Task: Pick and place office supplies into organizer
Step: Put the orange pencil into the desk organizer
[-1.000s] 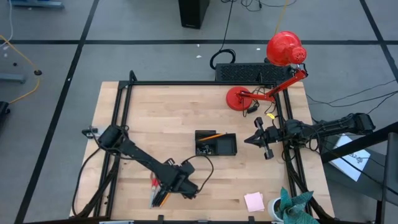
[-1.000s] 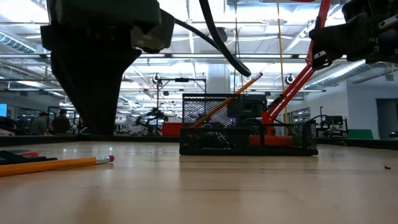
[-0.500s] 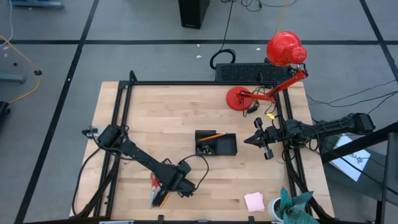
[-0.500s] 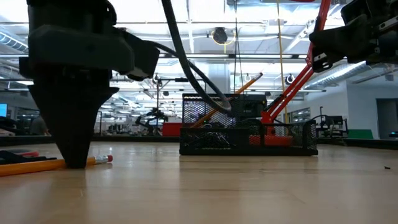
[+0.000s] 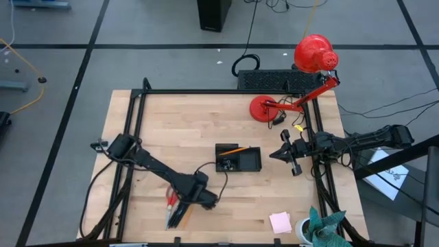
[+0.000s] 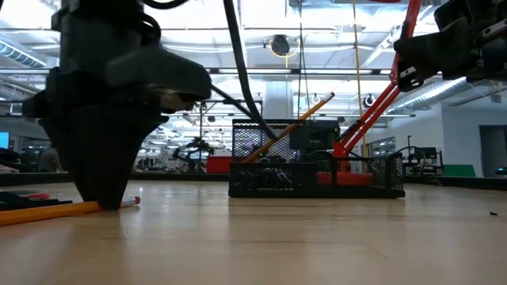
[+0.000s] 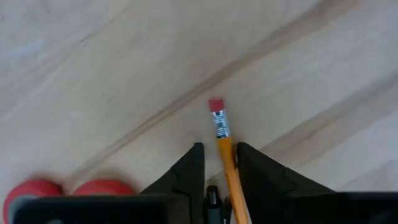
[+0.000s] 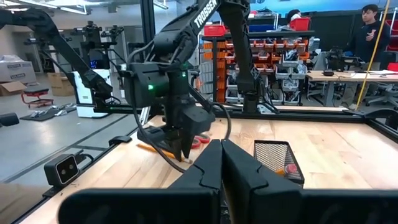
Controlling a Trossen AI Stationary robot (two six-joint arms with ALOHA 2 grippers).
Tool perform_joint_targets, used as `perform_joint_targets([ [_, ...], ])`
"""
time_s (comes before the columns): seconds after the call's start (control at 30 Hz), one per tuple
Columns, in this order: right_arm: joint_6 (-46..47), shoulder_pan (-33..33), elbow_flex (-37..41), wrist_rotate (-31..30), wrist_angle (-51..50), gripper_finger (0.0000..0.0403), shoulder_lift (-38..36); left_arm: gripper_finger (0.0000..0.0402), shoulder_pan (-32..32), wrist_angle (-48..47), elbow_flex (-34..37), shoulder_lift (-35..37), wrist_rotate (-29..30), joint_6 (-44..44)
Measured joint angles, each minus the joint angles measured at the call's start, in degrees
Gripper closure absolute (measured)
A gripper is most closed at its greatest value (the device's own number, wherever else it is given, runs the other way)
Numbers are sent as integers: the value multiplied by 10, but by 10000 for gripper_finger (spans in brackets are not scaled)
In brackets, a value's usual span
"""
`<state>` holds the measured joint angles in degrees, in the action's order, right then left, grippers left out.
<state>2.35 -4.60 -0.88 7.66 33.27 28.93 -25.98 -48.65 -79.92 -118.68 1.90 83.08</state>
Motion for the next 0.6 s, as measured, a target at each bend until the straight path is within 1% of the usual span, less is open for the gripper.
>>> perform_joint_targets([
  [0.2, 0, 0, 0, 0, 11, 403, 0, 336, 29, -18, -1, -1, -8, 49],
  [0.3, -1, 0, 0, 0, 12, 403, 0, 347, 47, -29, -2, -2, 2, 65],
  [0.47, -7, 0, 0, 1, 12, 403, 0, 361, 91, -37, -1, -2, 16, 44],
  [0.6, -10, 0, 0, 1, 12, 403, 0, 362, 116, -37, 0, -2, 24, 21],
])
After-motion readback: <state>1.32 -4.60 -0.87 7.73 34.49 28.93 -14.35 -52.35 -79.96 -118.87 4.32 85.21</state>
